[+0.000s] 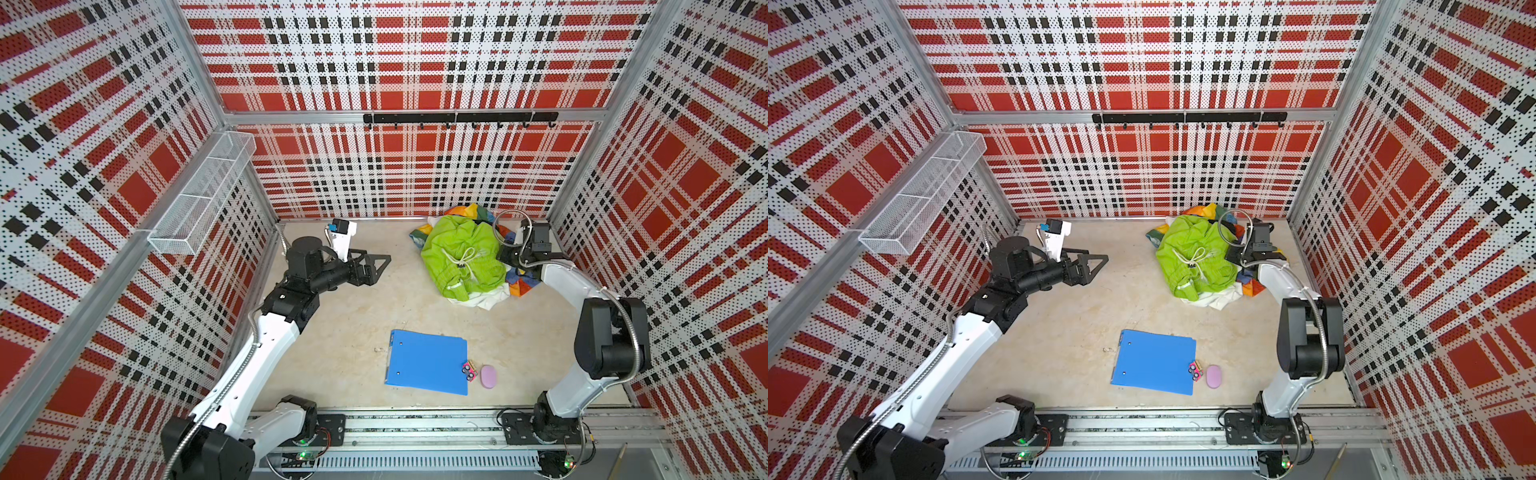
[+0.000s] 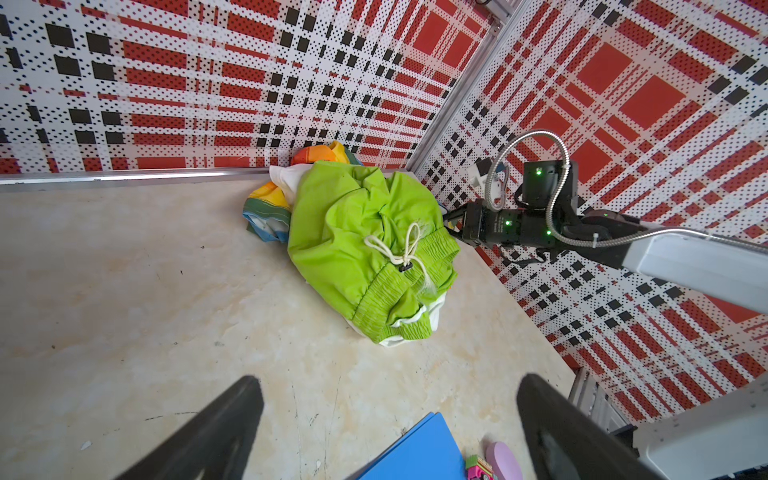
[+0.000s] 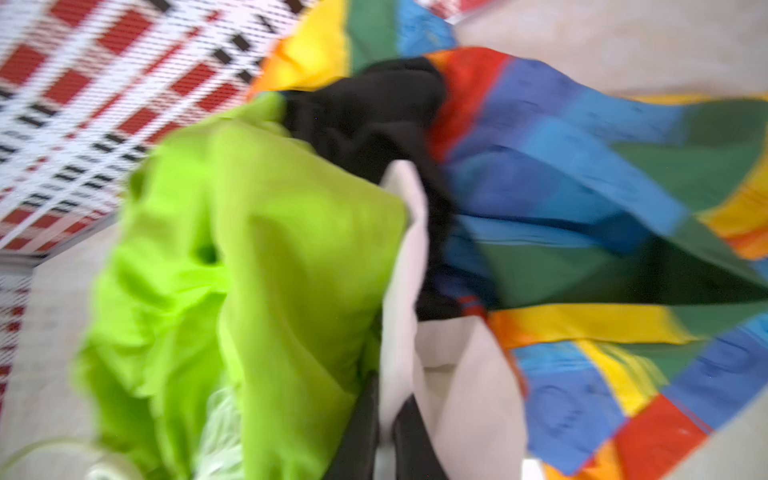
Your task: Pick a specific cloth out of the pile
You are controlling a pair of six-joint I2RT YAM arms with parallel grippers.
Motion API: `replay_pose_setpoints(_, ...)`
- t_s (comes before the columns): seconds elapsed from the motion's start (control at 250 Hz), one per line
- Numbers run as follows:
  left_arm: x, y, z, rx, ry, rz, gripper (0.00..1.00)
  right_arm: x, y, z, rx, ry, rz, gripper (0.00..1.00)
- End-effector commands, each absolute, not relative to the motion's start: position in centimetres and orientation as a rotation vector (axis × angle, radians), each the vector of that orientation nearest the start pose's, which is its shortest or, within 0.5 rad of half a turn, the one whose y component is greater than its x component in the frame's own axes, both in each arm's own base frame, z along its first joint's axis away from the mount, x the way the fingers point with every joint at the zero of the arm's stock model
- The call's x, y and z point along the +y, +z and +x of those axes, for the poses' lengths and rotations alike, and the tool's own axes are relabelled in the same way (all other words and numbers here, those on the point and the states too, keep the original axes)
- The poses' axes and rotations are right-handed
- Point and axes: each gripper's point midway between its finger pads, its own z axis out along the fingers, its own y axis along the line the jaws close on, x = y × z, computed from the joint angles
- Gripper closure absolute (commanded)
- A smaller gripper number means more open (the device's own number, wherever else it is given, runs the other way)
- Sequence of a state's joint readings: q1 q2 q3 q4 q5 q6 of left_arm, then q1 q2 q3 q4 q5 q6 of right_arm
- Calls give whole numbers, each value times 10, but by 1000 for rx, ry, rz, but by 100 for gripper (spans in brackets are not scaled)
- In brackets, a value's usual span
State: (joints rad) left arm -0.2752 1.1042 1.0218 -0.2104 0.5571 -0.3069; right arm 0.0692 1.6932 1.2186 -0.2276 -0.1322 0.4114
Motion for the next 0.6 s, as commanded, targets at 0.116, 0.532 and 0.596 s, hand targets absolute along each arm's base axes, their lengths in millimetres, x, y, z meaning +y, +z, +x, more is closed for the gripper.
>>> replay_pose_setpoints(0.116,-183,333,322,1854,-912,363,1,119,147,500,2282,441,212,90)
replay_pose_setpoints(0.532,-182,332,323,1855,-904,357,1,144,27,502,2510,372,265,85)
replay_pose_setpoints(0.596,-182,332,323,1855,-901,356,1,143,37,501,2477,381,259,79)
